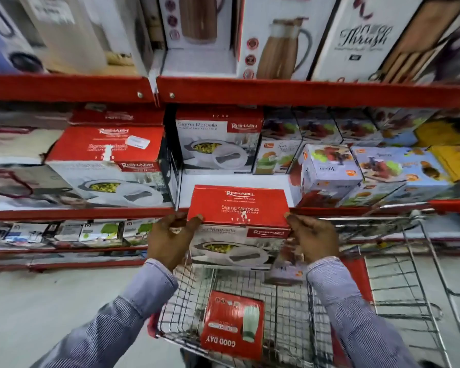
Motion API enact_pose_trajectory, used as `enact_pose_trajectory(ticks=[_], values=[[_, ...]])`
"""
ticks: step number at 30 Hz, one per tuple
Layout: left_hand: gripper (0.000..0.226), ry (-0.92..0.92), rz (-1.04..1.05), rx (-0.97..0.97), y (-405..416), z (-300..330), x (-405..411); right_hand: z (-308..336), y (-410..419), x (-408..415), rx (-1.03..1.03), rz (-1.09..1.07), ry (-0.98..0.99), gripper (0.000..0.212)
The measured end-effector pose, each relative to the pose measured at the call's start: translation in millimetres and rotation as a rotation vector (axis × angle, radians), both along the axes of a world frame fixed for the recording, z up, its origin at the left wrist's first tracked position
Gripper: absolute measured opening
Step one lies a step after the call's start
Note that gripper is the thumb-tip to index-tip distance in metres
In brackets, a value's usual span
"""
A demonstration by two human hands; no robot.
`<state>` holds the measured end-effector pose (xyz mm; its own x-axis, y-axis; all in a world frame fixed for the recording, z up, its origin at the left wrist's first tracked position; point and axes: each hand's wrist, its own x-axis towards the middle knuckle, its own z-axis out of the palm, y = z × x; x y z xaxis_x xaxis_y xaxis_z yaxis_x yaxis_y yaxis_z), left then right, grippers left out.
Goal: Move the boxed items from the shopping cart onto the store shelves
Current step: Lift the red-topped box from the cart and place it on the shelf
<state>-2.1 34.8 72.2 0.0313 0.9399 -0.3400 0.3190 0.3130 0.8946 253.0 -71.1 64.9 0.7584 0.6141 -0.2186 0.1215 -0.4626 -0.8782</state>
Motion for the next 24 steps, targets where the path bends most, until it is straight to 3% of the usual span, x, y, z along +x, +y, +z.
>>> enact_pose_trajectory(ticks=[8, 12, 17, 24], values=[[0.044, -0.034, 0.067, 0.309, 21, 70, -3, 82, 33, 2, 0.181, 0.092, -0.243, 0.029], [0.012, -0.052, 0.071, 0.332, 29, 77, 1, 85, 50, 1, 0.219, 0.125, -0.253, 0.037], [0.015, -0.048, 0.135, 0.315, 39, 66, 12, 65, 71, 4, 0.210, 0.122, -0.183, 0.045], [0.026, 0.026, 0.186, 0.276, 47, 37, 18, 41, 88, -1, 0.138, 0.138, -0.145, 0.029]])
